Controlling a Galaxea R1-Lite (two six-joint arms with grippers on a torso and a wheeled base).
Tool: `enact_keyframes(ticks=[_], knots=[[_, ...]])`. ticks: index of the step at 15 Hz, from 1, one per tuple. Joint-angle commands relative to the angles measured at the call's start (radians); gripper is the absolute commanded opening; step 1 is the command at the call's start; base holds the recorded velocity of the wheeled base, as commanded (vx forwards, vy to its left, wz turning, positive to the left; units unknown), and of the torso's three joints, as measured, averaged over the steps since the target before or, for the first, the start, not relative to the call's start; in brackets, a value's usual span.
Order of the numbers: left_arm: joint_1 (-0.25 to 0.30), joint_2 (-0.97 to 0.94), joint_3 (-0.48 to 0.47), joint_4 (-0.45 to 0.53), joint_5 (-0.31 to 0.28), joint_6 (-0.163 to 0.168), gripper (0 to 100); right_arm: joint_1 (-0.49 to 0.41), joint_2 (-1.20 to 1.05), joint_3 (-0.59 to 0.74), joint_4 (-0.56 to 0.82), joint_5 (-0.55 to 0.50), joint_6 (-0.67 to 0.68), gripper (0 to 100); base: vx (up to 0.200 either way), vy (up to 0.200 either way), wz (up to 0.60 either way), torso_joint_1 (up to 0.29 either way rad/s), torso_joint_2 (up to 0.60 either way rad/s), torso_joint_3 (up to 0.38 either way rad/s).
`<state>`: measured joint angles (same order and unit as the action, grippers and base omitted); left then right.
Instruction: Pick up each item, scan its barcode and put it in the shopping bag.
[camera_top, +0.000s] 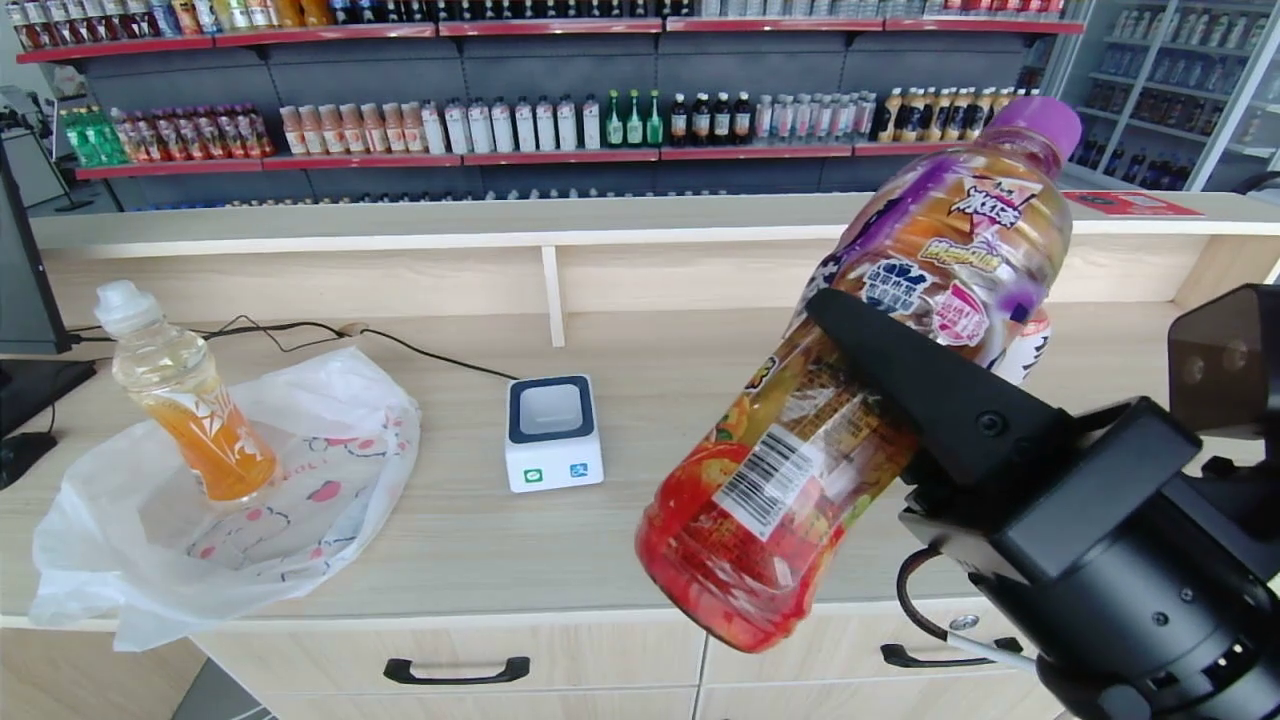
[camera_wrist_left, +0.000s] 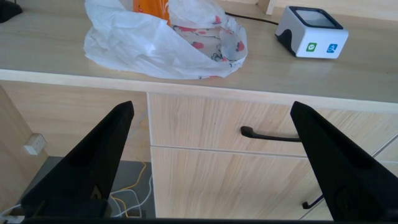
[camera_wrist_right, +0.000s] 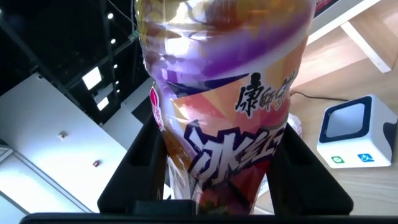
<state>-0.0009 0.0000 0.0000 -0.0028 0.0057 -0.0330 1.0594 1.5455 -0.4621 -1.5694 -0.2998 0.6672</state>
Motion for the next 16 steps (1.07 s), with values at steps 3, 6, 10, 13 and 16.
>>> enact_keyframes(ticks=[3, 6, 10, 13, 16], knots=[[-0.001, 0.0, 0.0, 0.0, 0.0, -0.001, 100, 0.011, 0.002, -0.023, -0.001, -0.001, 0.002, 0, 0.0, 0.0, 0.0, 0.0, 0.0, 0.0], [-0.001, 0.0, 0.0, 0.0, 0.0, -0.001, 100, 0.011, 0.002, -0.026, -0.001, -0.001, 0.008, 0, 0.0, 0.0, 0.0, 0.0, 0.0, 0.0], [-0.001, 0.0, 0.0, 0.0, 0.0, -0.001, 100, 0.013, 0.001, -0.024, -0.001, -0.001, 0.006, 0, 0.0, 0.0, 0.0, 0.0, 0.0, 0.0], [0.001, 0.0, 0.0, 0.0, 0.0, -0.001, 100, 0.011, -0.015, -0.02, -0.001, -0.001, -0.001, 0, 0.0, 0.0, 0.0, 0.0, 0.0, 0.0], [-0.001, 0.0, 0.0, 0.0, 0.0, -0.001, 100, 0.011, -0.036, -0.007, -0.001, -0.001, -0.017, 0, 0.0, 0.0, 0.0, 0.0, 0.0, 0.0]])
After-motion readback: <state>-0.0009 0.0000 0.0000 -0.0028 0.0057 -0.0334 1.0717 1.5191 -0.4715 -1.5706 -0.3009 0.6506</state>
